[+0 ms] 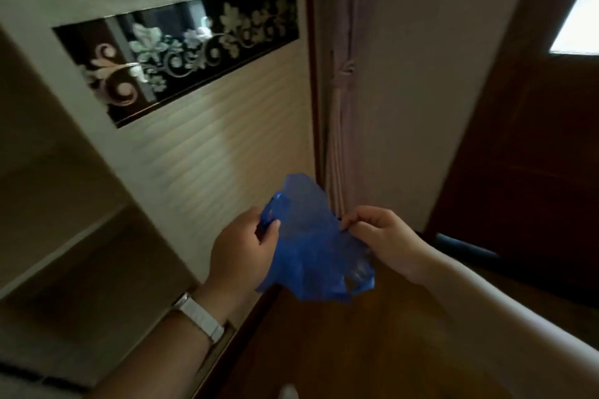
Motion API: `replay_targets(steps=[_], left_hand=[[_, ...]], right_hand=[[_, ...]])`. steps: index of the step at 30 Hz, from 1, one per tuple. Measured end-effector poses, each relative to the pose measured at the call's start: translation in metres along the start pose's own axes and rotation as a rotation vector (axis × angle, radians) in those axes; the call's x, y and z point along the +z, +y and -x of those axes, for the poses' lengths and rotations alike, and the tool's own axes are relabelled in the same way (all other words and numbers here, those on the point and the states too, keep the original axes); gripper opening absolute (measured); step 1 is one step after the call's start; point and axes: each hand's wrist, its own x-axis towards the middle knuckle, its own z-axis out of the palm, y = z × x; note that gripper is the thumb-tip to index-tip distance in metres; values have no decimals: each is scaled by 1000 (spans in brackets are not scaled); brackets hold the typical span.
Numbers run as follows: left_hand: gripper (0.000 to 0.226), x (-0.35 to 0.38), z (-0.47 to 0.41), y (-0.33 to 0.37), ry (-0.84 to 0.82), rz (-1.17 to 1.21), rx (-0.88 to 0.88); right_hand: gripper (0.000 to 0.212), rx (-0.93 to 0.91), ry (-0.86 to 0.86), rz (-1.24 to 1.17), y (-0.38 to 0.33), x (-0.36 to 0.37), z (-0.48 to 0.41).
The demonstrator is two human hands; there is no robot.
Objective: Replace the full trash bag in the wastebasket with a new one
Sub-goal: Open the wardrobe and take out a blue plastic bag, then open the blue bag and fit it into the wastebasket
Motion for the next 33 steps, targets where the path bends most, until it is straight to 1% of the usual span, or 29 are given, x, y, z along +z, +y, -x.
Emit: replay_targets(steps=[2,3,5,7,10,12,15,19,22,24,26,29,31,33], left_hand=[[27,20,-13,13,-53,26,40],[28,30,-19,19,-84,41,64],[18,59,-34,31,-161,87,105],[8,81,-47,38,-203,129,142],[5,124,-71,51,-271,196,205],[8,152,-88,64,-340,260,237],[11,191,-117,85,-434,338,315],[6,245,-151,108,-505,441,403],[4,276,-169,129,-572,495,470],[4,296,-180,149,-587,522,517],[4,318,-186,171,-619,557,542],[7,343,-188,207,-676,622,578],[4,361,-185,232,-687,640,640],[9,384,-179,256,-708,645,695]], right_hand=[[30,59,25,-113,6,-21,10],[28,75,59,-133,10,-31,13],[26,91,171,-141,22,-52,20],[23,95,284,-146,31,-64,22],[12,102,492,-192,44,-89,21],[12,109,606,-175,50,-108,19],[14,130,713,-101,54,-136,15],[9,164,861,-44,62,-174,9],[10,154,992,-13,64,-196,10],[14,149,1082,-6,66,-209,13],[15,154,1182,-1,70,-221,21],[12,180,1303,21,78,-241,39],[11,176,1365,17,85,-257,52],[13,182,1433,10,96,-277,65]])
